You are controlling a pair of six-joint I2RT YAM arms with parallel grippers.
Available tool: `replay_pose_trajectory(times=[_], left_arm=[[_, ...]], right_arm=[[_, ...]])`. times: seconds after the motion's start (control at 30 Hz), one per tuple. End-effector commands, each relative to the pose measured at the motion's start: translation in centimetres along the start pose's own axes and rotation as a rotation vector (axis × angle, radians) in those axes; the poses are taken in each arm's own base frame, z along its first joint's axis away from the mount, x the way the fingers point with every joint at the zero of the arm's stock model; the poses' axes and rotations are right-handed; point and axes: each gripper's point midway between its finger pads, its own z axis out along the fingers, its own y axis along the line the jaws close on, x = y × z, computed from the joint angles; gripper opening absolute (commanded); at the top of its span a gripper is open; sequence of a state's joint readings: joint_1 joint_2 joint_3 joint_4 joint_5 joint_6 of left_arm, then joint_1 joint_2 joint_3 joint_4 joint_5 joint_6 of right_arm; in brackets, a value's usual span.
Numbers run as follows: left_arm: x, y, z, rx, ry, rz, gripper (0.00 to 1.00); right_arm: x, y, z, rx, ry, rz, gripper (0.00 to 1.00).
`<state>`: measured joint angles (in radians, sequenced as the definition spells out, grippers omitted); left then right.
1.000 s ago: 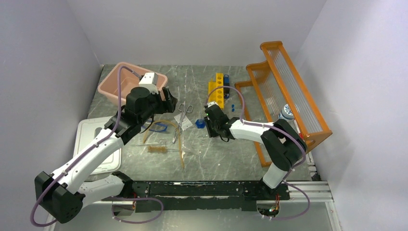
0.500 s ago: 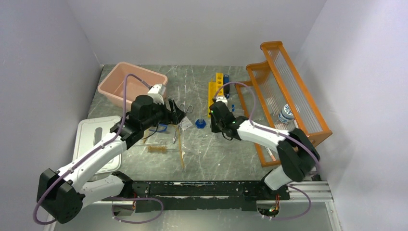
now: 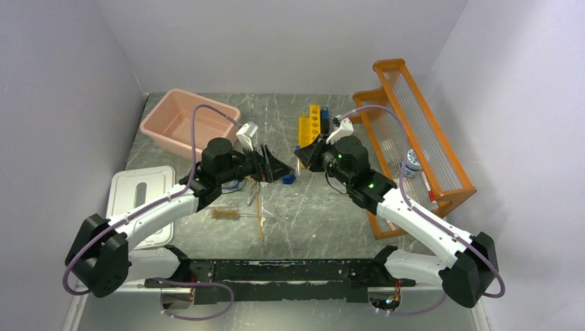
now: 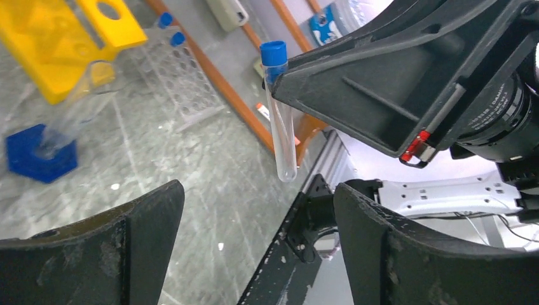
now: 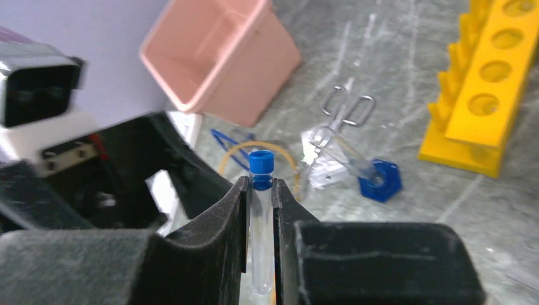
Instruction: Organize the chemistry lab equipment
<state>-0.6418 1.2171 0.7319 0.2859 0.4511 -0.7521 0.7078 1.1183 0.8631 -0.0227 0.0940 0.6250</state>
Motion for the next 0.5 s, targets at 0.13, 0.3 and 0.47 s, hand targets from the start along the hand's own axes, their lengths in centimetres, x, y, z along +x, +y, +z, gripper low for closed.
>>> replay_pose_trajectory(times=[0.13, 0.3, 0.47], left_arm=[[0.0, -4.0, 1.8, 0.183, 0.004, -0.056, 0.67], [-0.1, -5.3, 2.7, 0.217, 0.014, -0.073, 0.40], [0.6, -4.2, 2.9, 0.171, 0.027, -0.031, 0.15]], right_arm=[[-1.4, 3.7, -1.0, -0.165, -0.026, 0.106, 0.18], [-0.9, 3.4, -1.2, -0.164, -0.014, 0.112, 0.18], [-1.0, 3.1, -1.5, -0.148, -0.012, 0.091, 0.18]])
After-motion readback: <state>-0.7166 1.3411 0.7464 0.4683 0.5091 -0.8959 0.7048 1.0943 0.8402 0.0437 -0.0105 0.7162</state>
